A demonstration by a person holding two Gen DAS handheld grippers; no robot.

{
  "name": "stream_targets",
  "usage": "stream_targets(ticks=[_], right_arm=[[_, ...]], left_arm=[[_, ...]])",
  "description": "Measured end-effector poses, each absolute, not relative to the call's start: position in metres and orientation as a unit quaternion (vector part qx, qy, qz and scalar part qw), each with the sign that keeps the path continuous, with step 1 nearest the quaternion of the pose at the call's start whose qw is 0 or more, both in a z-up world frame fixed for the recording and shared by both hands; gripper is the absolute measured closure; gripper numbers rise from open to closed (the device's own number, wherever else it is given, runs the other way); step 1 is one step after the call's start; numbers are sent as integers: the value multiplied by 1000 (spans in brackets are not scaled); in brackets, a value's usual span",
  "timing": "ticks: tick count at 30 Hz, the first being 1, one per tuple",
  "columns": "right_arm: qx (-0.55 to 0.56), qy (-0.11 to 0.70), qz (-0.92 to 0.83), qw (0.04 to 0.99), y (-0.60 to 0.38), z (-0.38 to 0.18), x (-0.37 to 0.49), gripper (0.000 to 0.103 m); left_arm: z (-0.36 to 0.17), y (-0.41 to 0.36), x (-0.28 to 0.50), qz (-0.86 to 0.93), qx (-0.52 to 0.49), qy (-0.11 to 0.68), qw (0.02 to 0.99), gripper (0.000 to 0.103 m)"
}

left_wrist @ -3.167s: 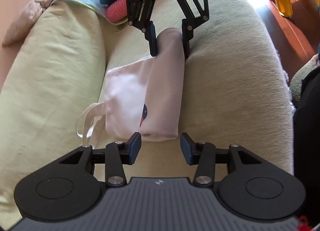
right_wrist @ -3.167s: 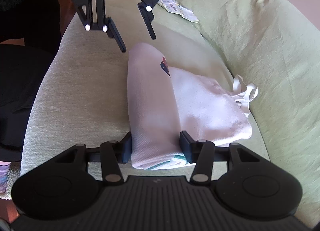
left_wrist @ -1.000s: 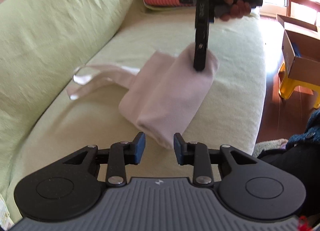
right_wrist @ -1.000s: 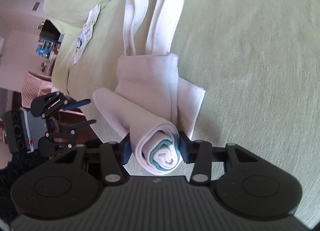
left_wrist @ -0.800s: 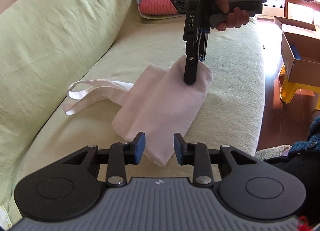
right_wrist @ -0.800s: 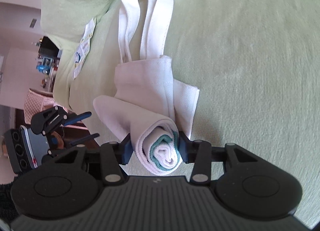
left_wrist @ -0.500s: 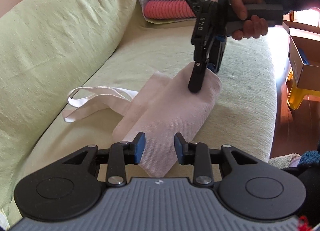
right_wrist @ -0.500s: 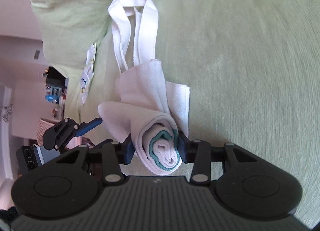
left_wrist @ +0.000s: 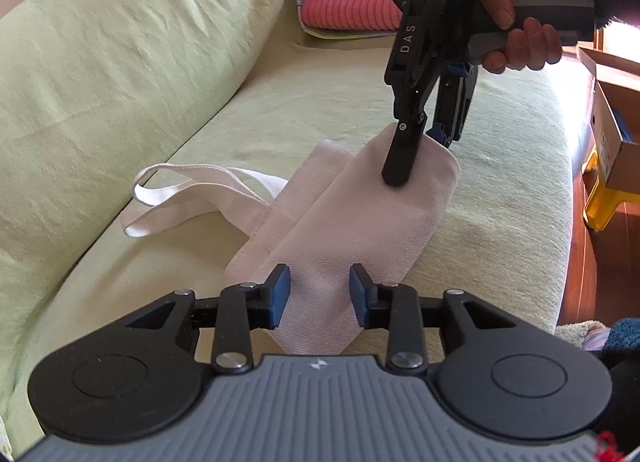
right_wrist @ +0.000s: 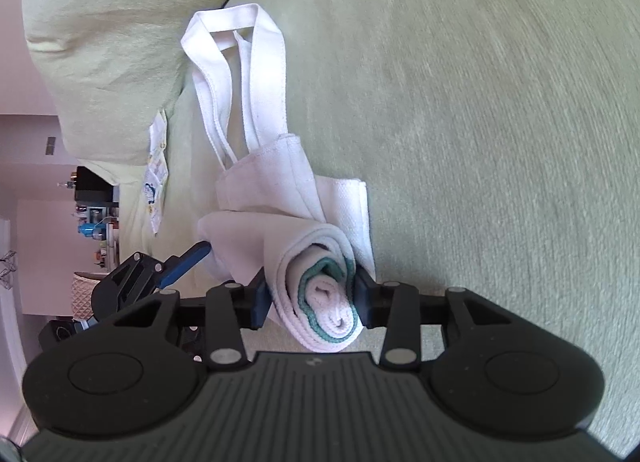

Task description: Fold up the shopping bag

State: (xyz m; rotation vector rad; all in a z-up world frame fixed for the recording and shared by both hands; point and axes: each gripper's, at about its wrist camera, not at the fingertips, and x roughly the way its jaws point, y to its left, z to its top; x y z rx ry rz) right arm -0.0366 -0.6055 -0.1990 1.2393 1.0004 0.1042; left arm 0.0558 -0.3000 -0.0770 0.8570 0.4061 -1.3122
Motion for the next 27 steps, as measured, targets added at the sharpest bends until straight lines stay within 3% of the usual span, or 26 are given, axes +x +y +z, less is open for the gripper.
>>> stream_targets(ticks=[11,18,24,27], right_arm=[[626,387,32,676,-611,-218,-59,68],[624,348,50,698,-608,-222,-68,68],[614,426,-12,665,-607,-199,-38,68],[554,441,-28,706,-595,-177,-25,64]], left_arm=[[-71,-301,47,-583,393,128,699,61],[-76,-311,57,-579,388,150,701,62],[-87,-321,64,-562,384,195,706,63],[-88,-326,66,-552,380,216,710,63]])
